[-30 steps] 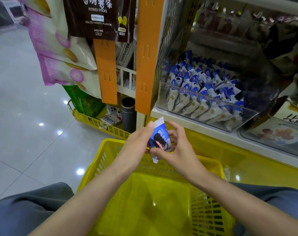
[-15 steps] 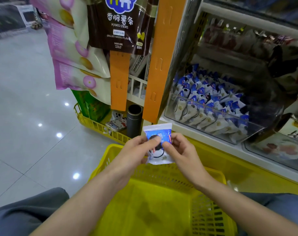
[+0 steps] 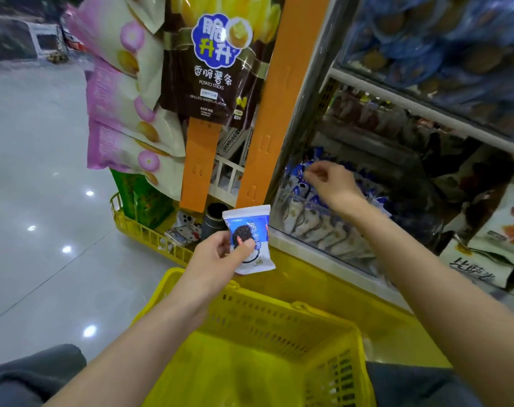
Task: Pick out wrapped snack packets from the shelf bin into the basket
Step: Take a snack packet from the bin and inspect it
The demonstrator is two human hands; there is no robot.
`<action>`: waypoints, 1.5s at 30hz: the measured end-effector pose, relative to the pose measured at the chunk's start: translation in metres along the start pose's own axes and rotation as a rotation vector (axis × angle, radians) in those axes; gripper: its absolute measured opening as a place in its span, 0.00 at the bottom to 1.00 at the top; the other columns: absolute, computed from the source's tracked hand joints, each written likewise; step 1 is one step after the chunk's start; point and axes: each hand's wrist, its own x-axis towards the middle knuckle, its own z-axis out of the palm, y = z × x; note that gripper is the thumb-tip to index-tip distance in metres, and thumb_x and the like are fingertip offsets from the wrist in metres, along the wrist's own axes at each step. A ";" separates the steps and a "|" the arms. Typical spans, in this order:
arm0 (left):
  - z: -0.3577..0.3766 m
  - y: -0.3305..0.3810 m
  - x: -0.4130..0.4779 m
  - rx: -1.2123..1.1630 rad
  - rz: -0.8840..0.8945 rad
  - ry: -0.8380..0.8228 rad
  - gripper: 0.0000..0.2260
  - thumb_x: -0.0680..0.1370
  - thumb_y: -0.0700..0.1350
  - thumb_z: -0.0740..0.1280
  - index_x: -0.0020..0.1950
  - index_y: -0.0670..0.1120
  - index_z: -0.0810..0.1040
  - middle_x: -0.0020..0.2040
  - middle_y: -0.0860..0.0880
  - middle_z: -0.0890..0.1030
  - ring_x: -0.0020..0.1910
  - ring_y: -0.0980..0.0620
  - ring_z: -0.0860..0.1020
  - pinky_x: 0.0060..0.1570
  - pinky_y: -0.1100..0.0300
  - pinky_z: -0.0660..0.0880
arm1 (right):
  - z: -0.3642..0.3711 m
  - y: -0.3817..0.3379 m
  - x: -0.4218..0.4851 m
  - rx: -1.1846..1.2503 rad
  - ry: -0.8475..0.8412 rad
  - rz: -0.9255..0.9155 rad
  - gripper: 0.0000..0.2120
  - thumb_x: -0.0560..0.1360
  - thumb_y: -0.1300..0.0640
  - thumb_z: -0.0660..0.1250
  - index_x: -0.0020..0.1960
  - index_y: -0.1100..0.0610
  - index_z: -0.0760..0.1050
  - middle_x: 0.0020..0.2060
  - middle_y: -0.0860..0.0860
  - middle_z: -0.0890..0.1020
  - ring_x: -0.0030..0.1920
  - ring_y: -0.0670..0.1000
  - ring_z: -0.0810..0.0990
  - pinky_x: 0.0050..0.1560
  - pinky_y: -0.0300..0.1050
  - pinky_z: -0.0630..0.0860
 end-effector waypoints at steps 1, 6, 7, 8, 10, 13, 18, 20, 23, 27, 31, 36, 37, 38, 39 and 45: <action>0.000 0.001 0.002 0.002 0.010 0.006 0.04 0.76 0.48 0.67 0.50 0.53 0.76 0.47 0.55 0.83 0.45 0.62 0.80 0.38 0.68 0.73 | 0.003 0.001 0.008 -0.060 -0.105 0.019 0.13 0.78 0.51 0.62 0.55 0.58 0.77 0.51 0.53 0.80 0.51 0.50 0.76 0.51 0.42 0.70; 0.001 0.004 0.005 -0.006 0.014 0.004 0.08 0.76 0.49 0.66 0.54 0.51 0.76 0.49 0.52 0.82 0.49 0.57 0.80 0.40 0.65 0.73 | 0.013 -0.001 0.022 -0.176 -0.226 0.034 0.20 0.76 0.51 0.65 0.52 0.69 0.78 0.51 0.67 0.79 0.51 0.64 0.78 0.55 0.57 0.74; 0.002 0.004 0.005 -0.007 0.014 0.000 0.07 0.76 0.49 0.66 0.53 0.51 0.76 0.49 0.52 0.82 0.48 0.57 0.80 0.39 0.66 0.73 | 0.014 -0.003 0.023 -0.178 -0.216 0.053 0.20 0.75 0.51 0.66 0.51 0.69 0.79 0.50 0.67 0.80 0.51 0.65 0.79 0.55 0.57 0.75; 0.002 0.004 0.005 -0.007 0.015 -0.003 0.05 0.76 0.49 0.66 0.51 0.52 0.76 0.49 0.52 0.82 0.48 0.58 0.80 0.38 0.66 0.72 | 0.015 -0.004 0.024 -0.188 -0.209 0.078 0.19 0.75 0.51 0.67 0.50 0.68 0.79 0.47 0.66 0.81 0.49 0.63 0.80 0.54 0.55 0.76; 0.003 0.005 0.004 -0.007 0.016 -0.004 0.02 0.76 0.49 0.67 0.48 0.54 0.76 0.48 0.52 0.82 0.47 0.58 0.80 0.37 0.67 0.73 | 0.016 -0.006 0.026 -0.227 -0.210 0.126 0.17 0.75 0.52 0.67 0.48 0.67 0.80 0.40 0.61 0.81 0.42 0.58 0.79 0.49 0.52 0.77; 0.004 0.005 0.002 -0.029 0.030 -0.013 0.03 0.76 0.48 0.67 0.48 0.54 0.75 0.48 0.51 0.82 0.44 0.56 0.81 0.36 0.64 0.77 | 0.016 -0.010 0.025 -0.222 -0.186 0.153 0.12 0.74 0.58 0.65 0.36 0.66 0.77 0.33 0.62 0.77 0.35 0.55 0.74 0.45 0.53 0.77; 0.007 0.007 -0.001 -0.070 0.049 -0.021 0.10 0.76 0.47 0.67 0.56 0.49 0.74 0.53 0.46 0.80 0.45 0.53 0.81 0.35 0.62 0.79 | 0.013 -0.008 0.013 -0.014 0.036 0.087 0.03 0.75 0.61 0.66 0.42 0.59 0.76 0.39 0.54 0.80 0.43 0.51 0.78 0.50 0.47 0.76; 0.009 0.006 -0.003 -0.104 0.056 -0.018 0.08 0.75 0.46 0.67 0.54 0.51 0.75 0.53 0.46 0.80 0.47 0.53 0.82 0.35 0.62 0.80 | 0.003 -0.011 0.001 0.090 0.209 0.032 0.02 0.75 0.60 0.66 0.45 0.54 0.75 0.41 0.49 0.78 0.44 0.47 0.77 0.44 0.39 0.73; 0.013 0.008 -0.008 -0.166 0.055 -0.049 0.10 0.75 0.44 0.68 0.56 0.48 0.75 0.52 0.48 0.81 0.49 0.52 0.82 0.37 0.61 0.79 | -0.019 -0.018 -0.026 0.136 0.466 -0.248 0.03 0.76 0.59 0.66 0.49 0.55 0.74 0.43 0.47 0.76 0.41 0.39 0.75 0.43 0.28 0.71; 0.019 0.009 -0.016 -0.224 0.038 -0.068 0.09 0.77 0.46 0.65 0.55 0.46 0.76 0.51 0.50 0.82 0.47 0.57 0.82 0.38 0.60 0.79 | -0.030 -0.023 -0.073 0.155 0.508 -0.422 0.05 0.75 0.59 0.66 0.51 0.54 0.74 0.44 0.45 0.76 0.41 0.38 0.75 0.42 0.27 0.72; 0.024 0.006 -0.022 -0.143 0.082 -0.081 0.08 0.78 0.49 0.62 0.54 0.50 0.77 0.52 0.51 0.82 0.49 0.58 0.79 0.38 0.62 0.78 | -0.013 -0.013 -0.115 0.224 0.372 -0.358 0.07 0.74 0.60 0.67 0.48 0.49 0.74 0.41 0.44 0.78 0.40 0.38 0.76 0.40 0.30 0.73; 0.028 -0.002 -0.027 0.004 0.126 -0.093 0.10 0.79 0.49 0.61 0.51 0.48 0.80 0.48 0.51 0.84 0.48 0.56 0.80 0.48 0.62 0.75 | 0.022 0.000 -0.139 0.616 -0.037 -0.096 0.11 0.75 0.67 0.64 0.43 0.51 0.75 0.38 0.49 0.82 0.33 0.39 0.79 0.32 0.34 0.76; 0.028 -0.004 -0.026 0.030 0.112 -0.082 0.10 0.78 0.49 0.61 0.49 0.47 0.80 0.48 0.49 0.84 0.47 0.56 0.80 0.48 0.60 0.75 | 0.027 0.003 -0.140 0.665 -0.067 -0.056 0.12 0.75 0.68 0.63 0.42 0.51 0.75 0.37 0.51 0.81 0.32 0.38 0.78 0.31 0.32 0.74; 0.028 -0.006 -0.025 0.052 0.090 -0.082 0.10 0.78 0.50 0.62 0.49 0.47 0.80 0.48 0.49 0.84 0.46 0.55 0.80 0.49 0.58 0.75 | 0.030 0.005 -0.141 0.701 -0.085 -0.022 0.12 0.75 0.68 0.62 0.42 0.52 0.75 0.37 0.51 0.81 0.31 0.37 0.78 0.29 0.31 0.73; 0.028 -0.009 -0.024 0.067 0.058 -0.086 0.10 0.78 0.51 0.62 0.50 0.47 0.80 0.49 0.48 0.84 0.46 0.55 0.80 0.50 0.57 0.75 | 0.032 0.008 -0.141 0.727 -0.106 0.007 0.12 0.76 0.69 0.62 0.43 0.53 0.75 0.36 0.50 0.80 0.30 0.36 0.77 0.29 0.31 0.73; 0.025 -0.013 -0.015 -0.027 -0.302 -0.254 0.25 0.69 0.58 0.67 0.60 0.46 0.75 0.52 0.47 0.83 0.49 0.48 0.82 0.49 0.51 0.79 | 0.029 0.016 -0.140 0.830 -0.310 0.142 0.09 0.78 0.66 0.59 0.49 0.55 0.76 0.44 0.53 0.79 0.36 0.41 0.80 0.33 0.35 0.78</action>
